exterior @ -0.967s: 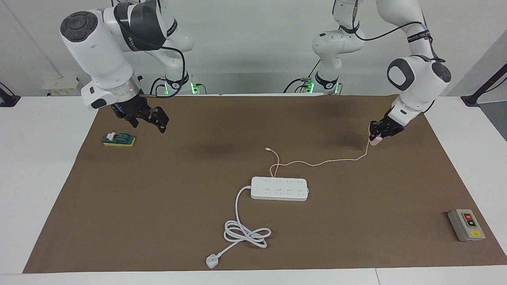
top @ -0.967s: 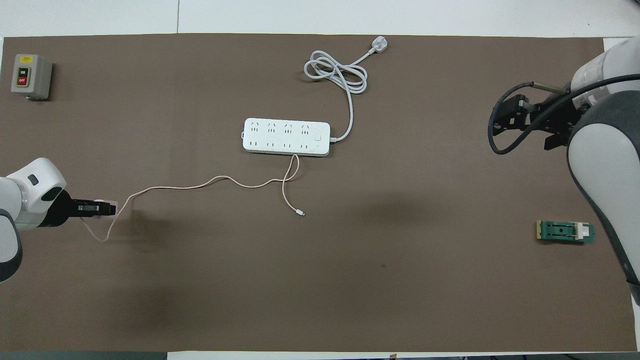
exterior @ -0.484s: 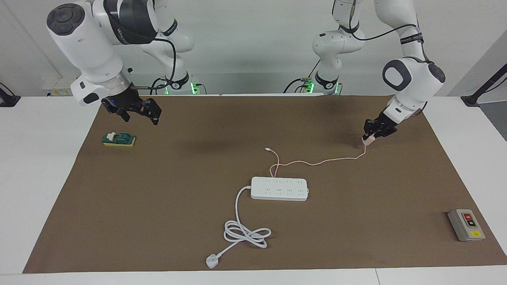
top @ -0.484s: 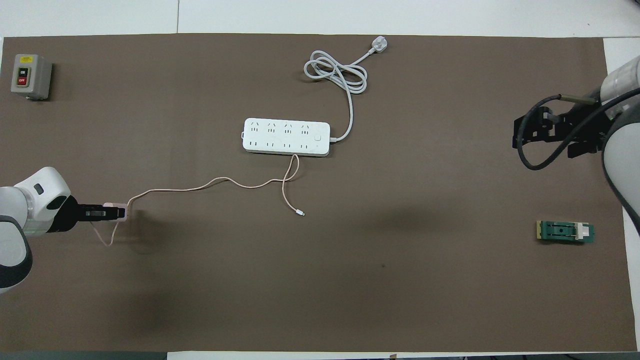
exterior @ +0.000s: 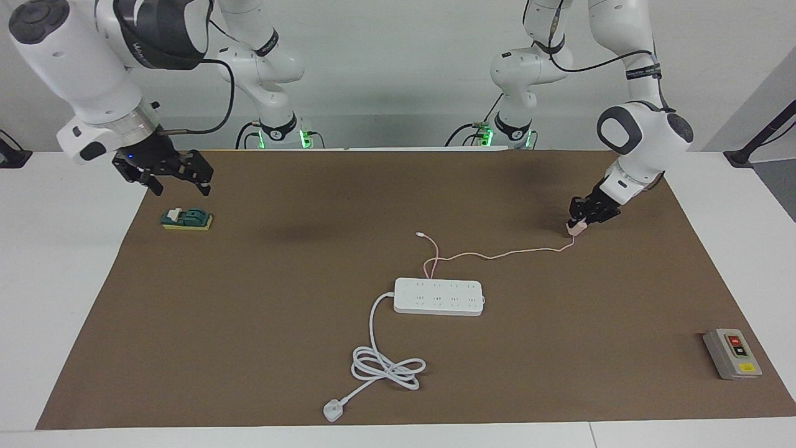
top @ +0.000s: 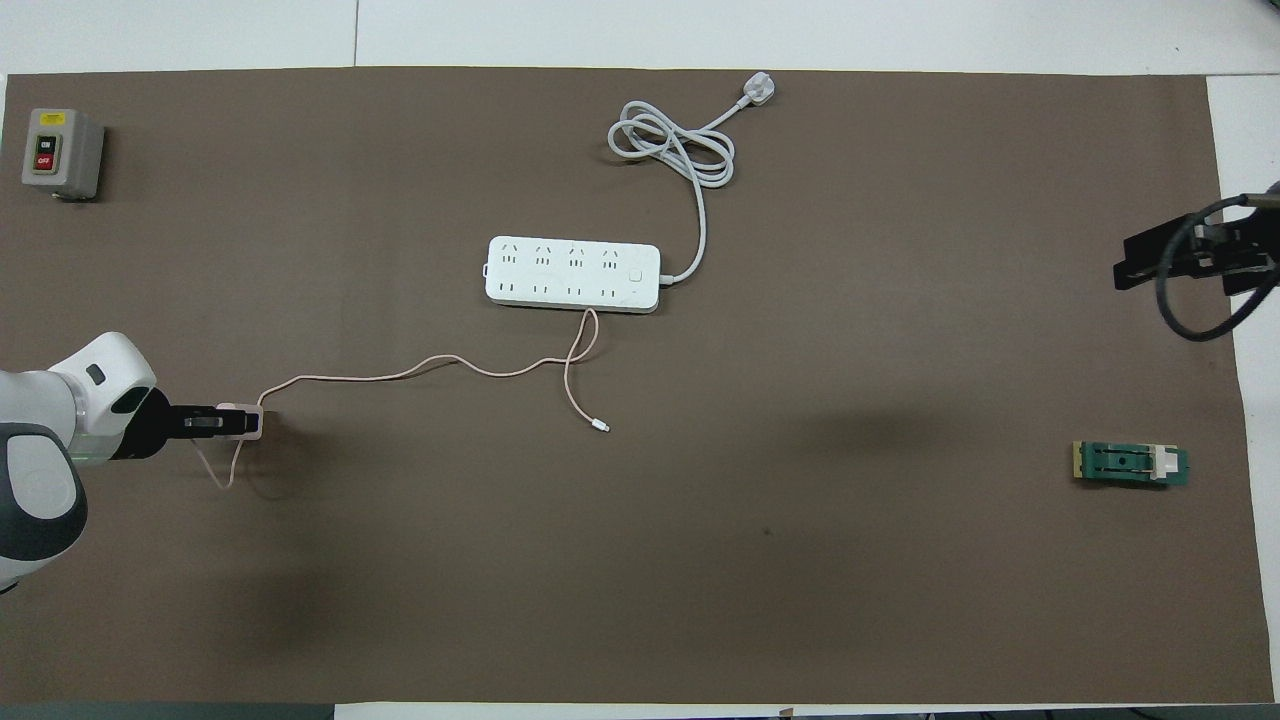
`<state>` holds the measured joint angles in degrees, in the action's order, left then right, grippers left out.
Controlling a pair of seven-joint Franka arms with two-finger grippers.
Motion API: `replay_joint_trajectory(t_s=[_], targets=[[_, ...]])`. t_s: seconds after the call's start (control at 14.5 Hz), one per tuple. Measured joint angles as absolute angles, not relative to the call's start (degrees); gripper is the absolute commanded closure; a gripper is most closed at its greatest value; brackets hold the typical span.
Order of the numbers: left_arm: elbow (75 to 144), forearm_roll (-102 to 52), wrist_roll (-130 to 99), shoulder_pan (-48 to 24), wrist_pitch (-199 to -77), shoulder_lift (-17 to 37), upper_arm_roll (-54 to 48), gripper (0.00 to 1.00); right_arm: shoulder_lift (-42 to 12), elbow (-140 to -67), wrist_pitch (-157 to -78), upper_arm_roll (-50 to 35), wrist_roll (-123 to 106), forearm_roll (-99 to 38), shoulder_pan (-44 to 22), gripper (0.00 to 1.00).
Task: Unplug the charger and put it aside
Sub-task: 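Lower the charger onto the table with the left gripper while the right gripper retracts, then open the left gripper to release the charger on the table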
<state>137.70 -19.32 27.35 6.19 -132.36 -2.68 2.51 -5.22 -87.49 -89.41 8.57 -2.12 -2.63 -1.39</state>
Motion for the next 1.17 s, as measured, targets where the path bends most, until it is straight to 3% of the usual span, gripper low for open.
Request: replay_joint_trajectory(t_s=[0.07, 0.14, 0.55, 0.9, 1.17], targets=[[137.7, -19.3, 27.3, 6.2, -132.5, -2.7, 2.5, 1.00, -5.2, -87.5, -89.4, 9.7, -2.9, -2.8, -1.0, 0.00], [137.7, -19.3, 27.3, 6.2, -132.7, -2.7, 2.5, 0.93, -5.2, -87.5, -89.4, 10.2, -3.1, -3.0, -0.8, 0.00], [137.7, -19.3, 27.4, 6.2, -133.2, -2.7, 2.4, 0.00, -5.2, -86.3, -89.5, 9.3, -3.1, -3.0, -1.4, 0.00], [136.7, -19.4, 27.4, 6.5, -132.5, -2.6, 2.7, 0.00, -5.0, -86.1, -89.4, 9.3, -1.0, -3.0, -1.4, 0.00], [127.2, -18.7, 25.4, 7.2, -122.2, -1.7, 3.0, 0.00, -5.0, -86.1, -89.4, 9.3, -0.7, -3.0, -1.4, 0.00]])
